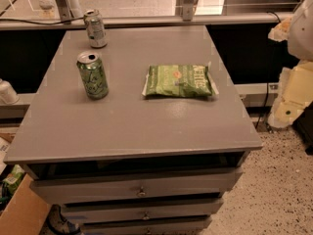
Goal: Move green jalapeno chip bag near 7up can
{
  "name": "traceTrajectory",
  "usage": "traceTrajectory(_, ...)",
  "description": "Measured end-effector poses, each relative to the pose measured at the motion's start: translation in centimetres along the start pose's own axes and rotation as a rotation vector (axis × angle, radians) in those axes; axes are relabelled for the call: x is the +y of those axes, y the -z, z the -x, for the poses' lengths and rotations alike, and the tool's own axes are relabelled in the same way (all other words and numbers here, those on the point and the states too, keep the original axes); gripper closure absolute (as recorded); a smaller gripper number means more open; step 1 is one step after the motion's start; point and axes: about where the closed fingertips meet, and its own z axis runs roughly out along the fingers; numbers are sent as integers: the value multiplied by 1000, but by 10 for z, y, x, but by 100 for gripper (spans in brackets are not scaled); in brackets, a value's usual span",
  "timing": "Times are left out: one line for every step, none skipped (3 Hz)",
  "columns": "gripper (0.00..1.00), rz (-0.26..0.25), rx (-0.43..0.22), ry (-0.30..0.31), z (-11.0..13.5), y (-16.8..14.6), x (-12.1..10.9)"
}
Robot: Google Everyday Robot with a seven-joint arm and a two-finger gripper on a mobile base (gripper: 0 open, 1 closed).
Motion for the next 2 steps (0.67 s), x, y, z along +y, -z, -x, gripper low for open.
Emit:
traceTrajectory(0,0,0,0,0,0,0)
traceTrajectory(0,-2,-57,-29,-1,-11,-11)
